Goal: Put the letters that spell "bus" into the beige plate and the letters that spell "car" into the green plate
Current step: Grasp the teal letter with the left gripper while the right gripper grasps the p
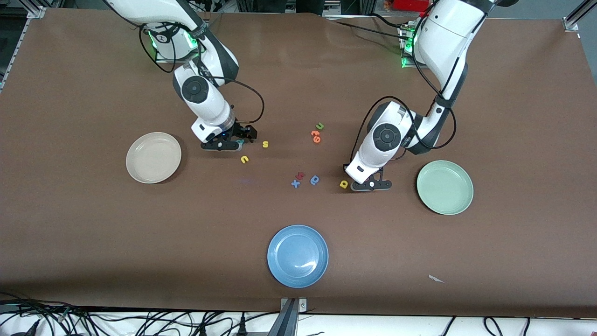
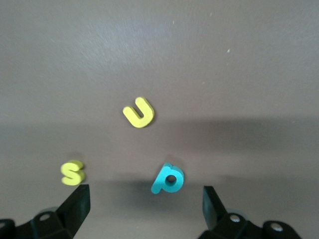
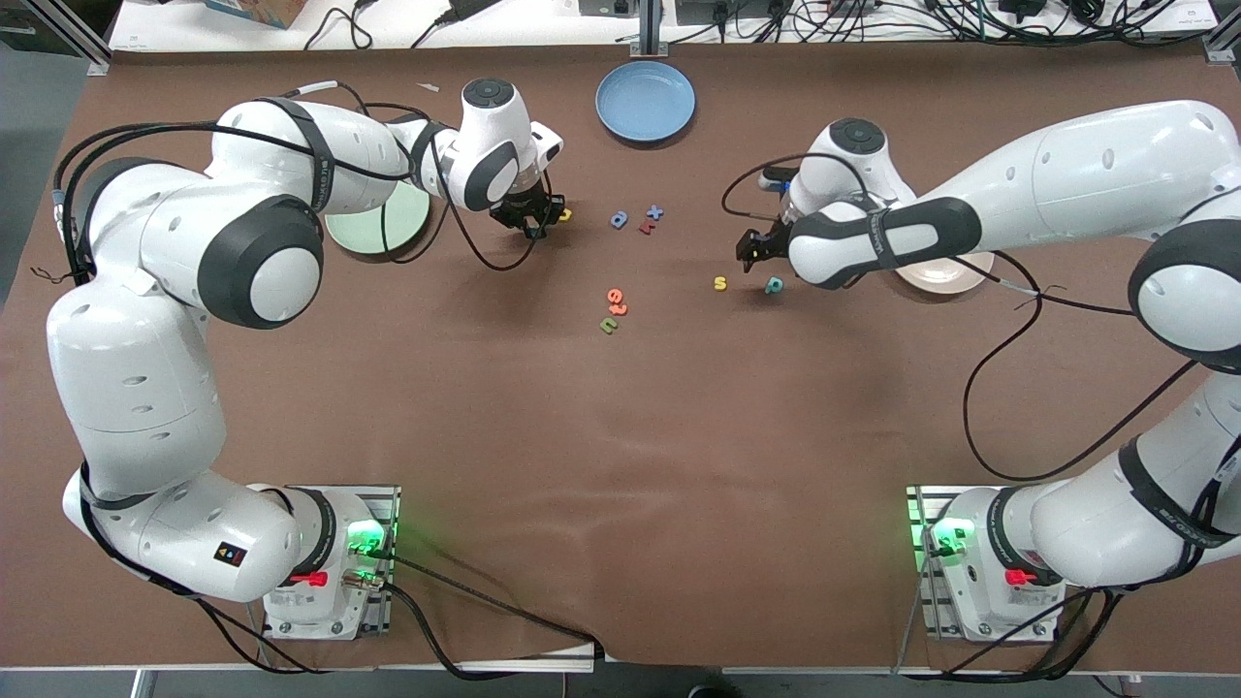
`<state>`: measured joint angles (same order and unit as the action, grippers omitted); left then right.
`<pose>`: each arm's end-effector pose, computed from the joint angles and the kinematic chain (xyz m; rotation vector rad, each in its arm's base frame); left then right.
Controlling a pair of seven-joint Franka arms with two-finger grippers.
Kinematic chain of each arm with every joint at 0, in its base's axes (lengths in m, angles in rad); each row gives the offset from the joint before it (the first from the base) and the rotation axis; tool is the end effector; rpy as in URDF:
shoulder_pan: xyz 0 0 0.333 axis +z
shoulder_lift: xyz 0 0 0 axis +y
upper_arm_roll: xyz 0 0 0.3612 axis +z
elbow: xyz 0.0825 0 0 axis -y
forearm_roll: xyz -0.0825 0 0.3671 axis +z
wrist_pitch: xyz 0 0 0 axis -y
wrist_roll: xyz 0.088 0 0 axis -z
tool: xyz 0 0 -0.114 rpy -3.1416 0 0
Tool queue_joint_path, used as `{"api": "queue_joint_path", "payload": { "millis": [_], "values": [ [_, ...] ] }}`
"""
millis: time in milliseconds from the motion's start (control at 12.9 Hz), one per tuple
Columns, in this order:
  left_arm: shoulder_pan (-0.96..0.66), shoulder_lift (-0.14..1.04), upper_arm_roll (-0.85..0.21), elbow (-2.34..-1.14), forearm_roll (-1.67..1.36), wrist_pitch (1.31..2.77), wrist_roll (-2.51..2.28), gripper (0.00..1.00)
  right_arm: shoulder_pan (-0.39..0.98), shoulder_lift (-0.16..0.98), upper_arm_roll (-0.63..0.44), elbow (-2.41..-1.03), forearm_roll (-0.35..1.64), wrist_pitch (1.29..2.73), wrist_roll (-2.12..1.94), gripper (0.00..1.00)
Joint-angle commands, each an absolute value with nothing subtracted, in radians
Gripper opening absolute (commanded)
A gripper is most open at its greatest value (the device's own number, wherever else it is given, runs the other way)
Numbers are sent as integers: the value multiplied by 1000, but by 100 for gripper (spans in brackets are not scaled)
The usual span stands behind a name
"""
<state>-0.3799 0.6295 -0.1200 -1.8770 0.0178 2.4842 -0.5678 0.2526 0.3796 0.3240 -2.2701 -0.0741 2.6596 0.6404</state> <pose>0.5731 -0.3055 0.2164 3.0959 0.1175 -0.0709 0.4590 0.2982 0.2508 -3.0549 0.0336 0.0312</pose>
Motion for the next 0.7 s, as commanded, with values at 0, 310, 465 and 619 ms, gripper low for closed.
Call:
{"api": "queue_joint_path", "payload": {
  "millis": [0,310,465,619],
  "values": [
    [-393,637,-109,-1878,15,2497,-574,20,256,399,318,-2276,-165,2681,692,100],
    [-339,598,-97,-1833,17,2371,-484,16,267,411,314,-2276,-179,2680,693,100],
    [-275,585,-97,-1751,15,2197,-361,16,267,426,311,-2276,-218,2681,715,100],
    [-194,565,-98,-1712,15,2093,-211,16,268,437,307,-2276,-261,2681,745,100]
  ]
}}
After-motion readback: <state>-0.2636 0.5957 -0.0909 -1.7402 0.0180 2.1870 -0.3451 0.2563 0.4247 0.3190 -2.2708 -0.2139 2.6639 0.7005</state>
